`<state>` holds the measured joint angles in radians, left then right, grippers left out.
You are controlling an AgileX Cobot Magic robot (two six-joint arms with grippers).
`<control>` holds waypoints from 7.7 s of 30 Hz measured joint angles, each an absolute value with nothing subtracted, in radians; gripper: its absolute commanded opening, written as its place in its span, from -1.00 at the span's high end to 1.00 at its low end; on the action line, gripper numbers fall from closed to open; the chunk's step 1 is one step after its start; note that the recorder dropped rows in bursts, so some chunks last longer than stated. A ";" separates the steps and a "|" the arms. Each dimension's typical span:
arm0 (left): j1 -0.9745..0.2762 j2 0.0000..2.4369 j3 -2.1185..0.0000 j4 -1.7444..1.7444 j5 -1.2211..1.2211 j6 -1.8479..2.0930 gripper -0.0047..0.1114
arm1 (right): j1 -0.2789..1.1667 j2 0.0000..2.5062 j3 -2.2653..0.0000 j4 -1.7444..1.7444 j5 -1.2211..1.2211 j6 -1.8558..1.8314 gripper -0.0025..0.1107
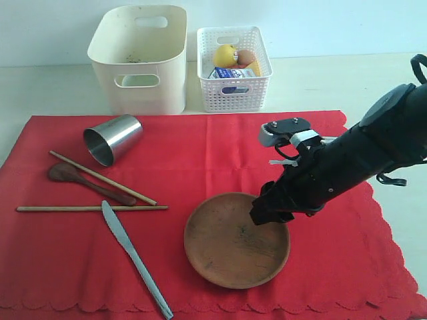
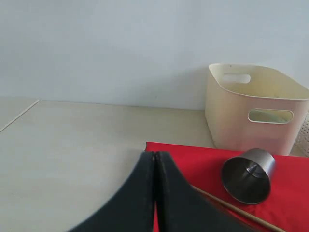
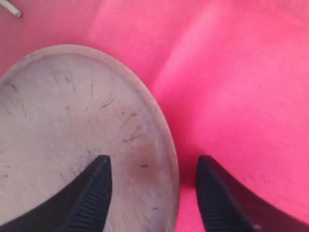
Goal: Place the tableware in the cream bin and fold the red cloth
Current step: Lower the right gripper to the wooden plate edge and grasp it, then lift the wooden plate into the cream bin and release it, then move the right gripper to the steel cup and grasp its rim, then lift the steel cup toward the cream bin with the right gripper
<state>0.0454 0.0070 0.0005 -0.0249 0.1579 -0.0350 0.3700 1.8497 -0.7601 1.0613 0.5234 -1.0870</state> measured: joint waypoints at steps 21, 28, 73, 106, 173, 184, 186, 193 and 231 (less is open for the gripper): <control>0.045 0.007 0.001 -0.025 0.158 -0.035 0.90 | 0.370 1.860 -0.760 1.084 0.535 -1.087 0.96; 0.045 0.007 0.001 -0.025 0.158 -0.035 0.90 | 0.370 1.802 -0.760 1.075 0.547 -1.087 0.96; 0.045 0.007 0.001 -0.025 0.158 -0.035 0.90 | 0.370 2.072 -1.592 1.502 0.435 -1.088 0.96; 0.045 0.007 0.001 -0.025 0.158 -0.035 0.90 | 0.395 2.253 -1.745 1.684 0.476 -1.065 -0.19; 0.045 0.007 0.001 -0.025 0.158 -0.035 0.90 | 0.825 2.216 -1.685 0.504 0.347 -0.605 -0.25; 0.045 0.007 0.001 -0.025 0.158 -0.035 0.90 | 0.825 2.312 -1.794 0.250 0.350 -0.453 -0.25; 0.045 0.007 0.001 -0.025 0.158 -0.035 0.90 | 0.825 2.333 -1.811 0.206 0.353 -0.416 -0.25; 0.045 0.007 0.001 -0.025 0.158 -0.035 0.90 | 0.825 2.374 -1.841 0.089 0.368 -0.360 -0.15; 0.045 0.007 0.001 -0.025 0.158 -0.035 0.90 | 0.825 2.203 -1.857 -0.216 0.528 -0.046 0.96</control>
